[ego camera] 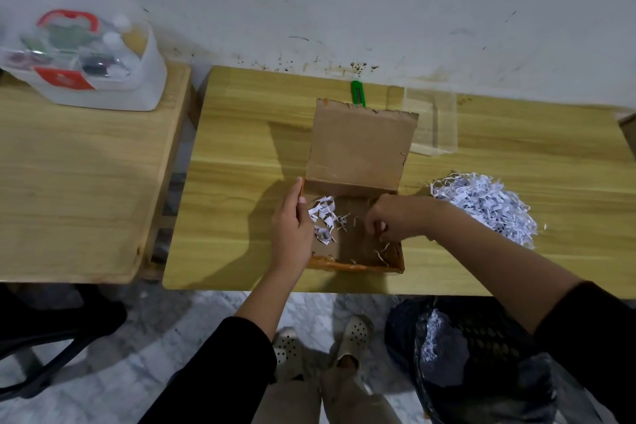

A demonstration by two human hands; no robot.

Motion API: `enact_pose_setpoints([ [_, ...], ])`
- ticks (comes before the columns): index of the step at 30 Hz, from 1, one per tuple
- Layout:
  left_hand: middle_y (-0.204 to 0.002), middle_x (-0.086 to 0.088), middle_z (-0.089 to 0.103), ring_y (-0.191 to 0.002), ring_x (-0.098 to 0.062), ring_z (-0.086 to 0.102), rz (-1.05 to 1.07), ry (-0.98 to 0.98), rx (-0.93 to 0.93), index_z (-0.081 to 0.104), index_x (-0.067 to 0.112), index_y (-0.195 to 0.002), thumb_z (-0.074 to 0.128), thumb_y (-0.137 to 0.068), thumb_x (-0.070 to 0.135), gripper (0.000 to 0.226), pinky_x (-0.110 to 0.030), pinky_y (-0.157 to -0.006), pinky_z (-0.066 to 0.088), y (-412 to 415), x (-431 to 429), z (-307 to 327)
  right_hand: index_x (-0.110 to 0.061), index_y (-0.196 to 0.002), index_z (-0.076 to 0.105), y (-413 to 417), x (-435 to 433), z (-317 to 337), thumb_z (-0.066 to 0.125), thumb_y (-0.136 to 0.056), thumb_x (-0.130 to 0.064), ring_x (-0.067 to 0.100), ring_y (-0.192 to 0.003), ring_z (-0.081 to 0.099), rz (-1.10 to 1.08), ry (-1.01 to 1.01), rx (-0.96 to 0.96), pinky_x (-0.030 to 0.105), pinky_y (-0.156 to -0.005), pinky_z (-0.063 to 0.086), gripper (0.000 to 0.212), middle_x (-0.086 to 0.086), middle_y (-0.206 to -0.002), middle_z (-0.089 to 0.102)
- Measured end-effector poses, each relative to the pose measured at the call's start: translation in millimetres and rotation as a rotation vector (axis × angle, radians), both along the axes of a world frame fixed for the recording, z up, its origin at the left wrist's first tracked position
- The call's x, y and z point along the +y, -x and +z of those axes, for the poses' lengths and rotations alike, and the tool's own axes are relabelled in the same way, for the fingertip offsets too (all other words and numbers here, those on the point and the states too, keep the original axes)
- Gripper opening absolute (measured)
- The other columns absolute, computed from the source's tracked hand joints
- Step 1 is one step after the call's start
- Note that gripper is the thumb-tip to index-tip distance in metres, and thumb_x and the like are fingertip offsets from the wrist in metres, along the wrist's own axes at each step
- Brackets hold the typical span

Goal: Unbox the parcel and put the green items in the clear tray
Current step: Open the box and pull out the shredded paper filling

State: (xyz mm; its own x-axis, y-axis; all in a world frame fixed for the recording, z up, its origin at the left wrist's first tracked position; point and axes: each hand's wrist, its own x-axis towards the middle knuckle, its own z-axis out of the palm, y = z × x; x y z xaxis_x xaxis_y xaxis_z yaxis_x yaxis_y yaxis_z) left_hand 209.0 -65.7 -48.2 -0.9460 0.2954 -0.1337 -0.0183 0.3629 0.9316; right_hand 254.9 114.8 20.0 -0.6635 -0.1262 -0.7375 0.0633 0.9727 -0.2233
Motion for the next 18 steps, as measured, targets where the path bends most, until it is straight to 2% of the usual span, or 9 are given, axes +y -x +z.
enact_pose_setpoints([
  [2,-0.127,-0.013,0.055,-0.095,0.003,0.044,-0.004,-0.001,0.013,0.045,0.013,-0.136,0.038,-0.098,0.013,0.038,-0.003,-0.078,0.03,-0.5,0.1,0.4,-0.013,-0.098,0.063,1.7,-2.3,0.3,0.058,-0.081,-0.006,0.026,-0.092,0.059,0.059,-0.08,-0.05,0.033,-0.073,0.049,0.02,0.007,-0.101,0.056],
  [5,-0.119,-0.014,0.057,-0.094,-0.005,0.046,0.007,-0.006,0.026,0.045,0.013,-0.136,0.038,-0.098,0.012,0.038,-0.011,-0.077,0.033,-1.1,-0.2,-0.7,-0.012,-0.092,0.063,2.6,-7.3,0.7,0.05,-0.081,-0.003,0.023,-0.079,0.052,0.081,-0.145,-0.066,0.031,-0.063,0.042,0.019,0.004,-0.091,0.048],
  [9,-0.103,-0.002,0.052,-0.073,0.001,0.046,0.011,-0.011,0.038,0.045,0.013,-0.136,0.038,-0.098,0.012,0.039,-0.009,-0.066,0.033,-2.4,0.4,0.5,-0.007,-0.093,0.065,4.0,-10.9,-0.3,0.047,-0.084,-0.005,0.027,-0.084,0.058,0.073,-0.148,-0.078,0.034,-0.067,0.045,0.02,0.013,-0.103,0.063],
  [13,-0.101,0.002,0.051,-0.071,0.003,0.047,0.003,-0.013,0.047,0.045,0.013,-0.136,0.039,-0.098,0.012,0.039,-0.009,-0.066,0.035,-2.3,0.4,-0.3,-0.005,-0.097,0.065,1.8,-14.5,-4.3,0.045,-0.088,-0.007,0.029,-0.089,0.059,0.084,-0.155,-0.067,0.036,-0.076,0.049,0.023,0.017,-0.109,0.063],
  [16,-0.104,0.003,0.05,-0.073,0.01,0.049,0.013,-0.002,0.05,0.046,0.011,-0.135,0.039,-0.097,0.01,0.039,-0.001,-0.067,0.033,-2.6,1.6,1.1,-0.007,-0.092,0.066,-0.9,-13.4,-8.7,0.051,-0.084,-0.004,0.029,-0.091,0.061,0.002,-0.095,-0.006,0.03,-0.068,0.046,0.018,0.014,-0.105,0.064],
  [18,-0.102,-0.001,0.053,-0.07,0.004,0.047,0.016,-0.002,0.047,0.046,0.012,-0.135,0.04,-0.097,0.011,0.038,-0.004,-0.064,0.034,-2.8,1.8,1.2,-0.008,-0.088,0.067,-2.1,-11.3,-10.3,0.056,-0.079,0.0,0.025,-0.09,0.062,-0.068,-0.02,0.036,0.029,-0.068,0.045,0.016,0.011,-0.099,0.069],
])
